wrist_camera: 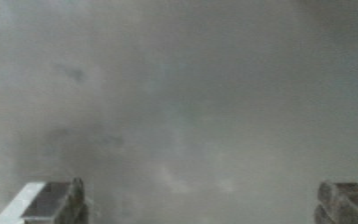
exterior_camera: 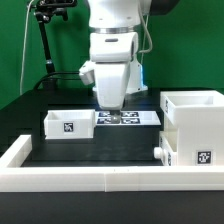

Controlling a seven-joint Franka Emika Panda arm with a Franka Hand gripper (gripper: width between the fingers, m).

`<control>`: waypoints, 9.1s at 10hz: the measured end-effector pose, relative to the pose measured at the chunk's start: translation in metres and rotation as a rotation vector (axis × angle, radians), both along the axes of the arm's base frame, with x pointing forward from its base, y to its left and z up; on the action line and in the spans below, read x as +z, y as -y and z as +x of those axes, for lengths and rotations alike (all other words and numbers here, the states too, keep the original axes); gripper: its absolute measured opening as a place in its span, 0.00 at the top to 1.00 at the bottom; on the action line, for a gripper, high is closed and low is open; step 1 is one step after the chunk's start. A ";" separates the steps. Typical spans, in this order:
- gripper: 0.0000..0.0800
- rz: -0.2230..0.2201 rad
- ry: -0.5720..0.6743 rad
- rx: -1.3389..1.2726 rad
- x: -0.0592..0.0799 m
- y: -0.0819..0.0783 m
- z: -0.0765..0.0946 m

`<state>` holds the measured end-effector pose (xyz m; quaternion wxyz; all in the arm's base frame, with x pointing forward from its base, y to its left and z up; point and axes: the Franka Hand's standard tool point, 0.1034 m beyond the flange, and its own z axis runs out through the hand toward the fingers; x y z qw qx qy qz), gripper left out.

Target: Assemble drawer

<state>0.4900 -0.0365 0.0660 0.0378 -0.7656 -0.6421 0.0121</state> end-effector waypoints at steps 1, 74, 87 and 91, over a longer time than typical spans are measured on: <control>0.19 0.008 0.029 -0.113 0.002 0.018 -0.015; 0.19 -0.069 0.005 -1.254 -0.060 0.040 -0.129; 0.94 -0.068 0.008 -1.249 -0.060 0.039 -0.127; 0.94 -0.068 0.008 -1.249 -0.060 0.039 -0.127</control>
Offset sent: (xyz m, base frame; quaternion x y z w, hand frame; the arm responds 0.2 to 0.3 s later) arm -0.0204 -0.0520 0.0586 -0.0479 -0.0233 0.0927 0.9943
